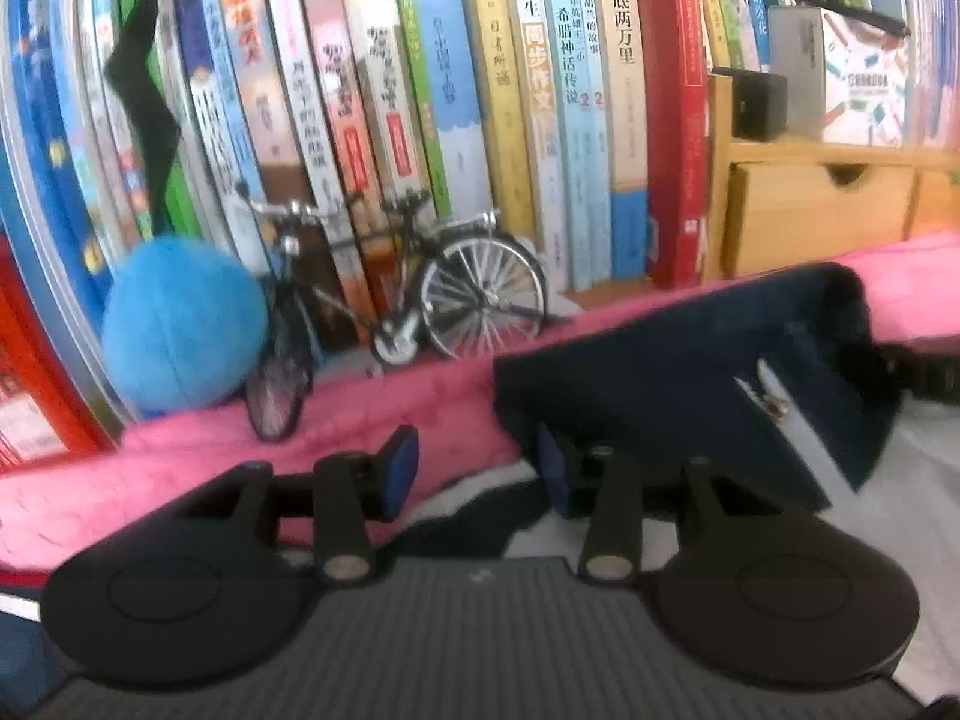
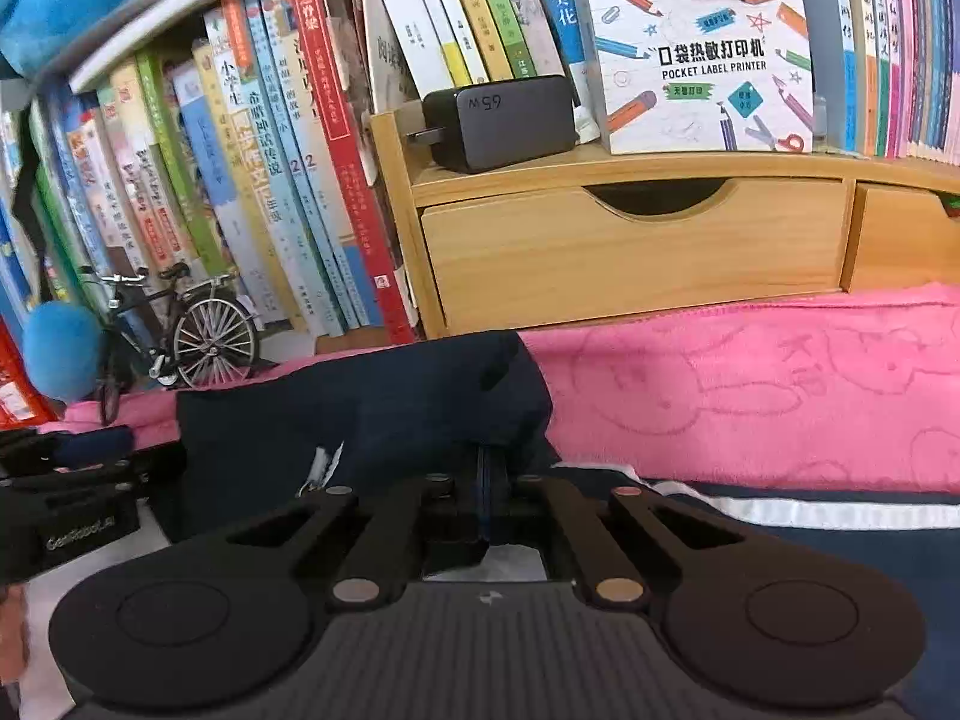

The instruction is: Fold clothes

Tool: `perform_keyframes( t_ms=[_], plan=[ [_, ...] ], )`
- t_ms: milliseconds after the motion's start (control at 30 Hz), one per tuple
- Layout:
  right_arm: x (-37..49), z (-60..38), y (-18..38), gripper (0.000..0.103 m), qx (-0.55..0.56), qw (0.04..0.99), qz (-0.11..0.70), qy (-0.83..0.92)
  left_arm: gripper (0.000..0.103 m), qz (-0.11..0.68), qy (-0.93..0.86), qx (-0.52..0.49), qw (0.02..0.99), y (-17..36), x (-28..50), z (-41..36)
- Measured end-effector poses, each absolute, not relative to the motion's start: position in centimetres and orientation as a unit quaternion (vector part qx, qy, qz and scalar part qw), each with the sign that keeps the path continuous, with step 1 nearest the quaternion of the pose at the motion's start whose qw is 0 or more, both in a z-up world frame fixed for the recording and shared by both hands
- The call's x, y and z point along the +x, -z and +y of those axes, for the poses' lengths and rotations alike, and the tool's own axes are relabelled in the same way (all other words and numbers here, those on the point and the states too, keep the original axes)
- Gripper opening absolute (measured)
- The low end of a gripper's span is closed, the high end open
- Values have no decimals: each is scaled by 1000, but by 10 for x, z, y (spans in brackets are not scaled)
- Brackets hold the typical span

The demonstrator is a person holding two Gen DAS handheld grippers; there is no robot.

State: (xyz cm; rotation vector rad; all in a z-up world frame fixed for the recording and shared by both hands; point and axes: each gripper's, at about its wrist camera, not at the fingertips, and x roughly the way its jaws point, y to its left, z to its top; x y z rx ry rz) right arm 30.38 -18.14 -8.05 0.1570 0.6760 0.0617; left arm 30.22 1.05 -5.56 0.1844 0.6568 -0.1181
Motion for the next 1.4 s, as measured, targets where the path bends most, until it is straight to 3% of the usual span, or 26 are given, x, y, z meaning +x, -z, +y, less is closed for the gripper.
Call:
perform_keyframes(
  t_ms=[67,133,300,367,500,567,600,633,700,767,900,1000,1200,1267,1400],
  plan=[
    [289,-171,71,30,49,942,329,-49,38,308,74,68,946,43,276,19],
    [264,-158,61,41,16,943,322,-87,36,297,100,54,948,30,245,24],
    [187,-120,64,39,-60,916,345,-196,38,313,183,81,928,22,170,13],
    [171,-110,74,33,-85,907,356,-208,38,343,197,92,914,32,159,14],
    [204,-116,84,32,-79,923,335,-172,38,318,135,127,930,46,176,17],
    [243,-133,91,39,-38,929,332,-158,38,316,98,139,933,50,198,21],
    [259,-143,90,29,-4,933,336,-129,38,316,79,144,934,52,209,23],
    [272,-153,87,11,28,934,344,-94,39,321,56,146,934,51,216,27],
    [261,-167,74,13,74,928,355,-85,34,331,29,117,936,43,217,38],
    [234,-177,59,25,104,924,347,-125,34,327,45,59,942,26,196,51],
    [141,-164,49,33,23,917,347,-195,34,311,121,15,943,5,121,54],
    [71,-164,55,45,19,902,362,-236,35,335,169,-12,927,10,67,44],
    [-22,-189,70,49,-35,921,346,-175,36,318,95,93,939,36,11,42],
    [-45,-211,73,60,-93,940,312,-105,36,311,42,113,943,33,5,57],
    [-74,-251,70,61,-179,939,274,104,35,306,-46,129,942,25,-7,91]
  ],
)
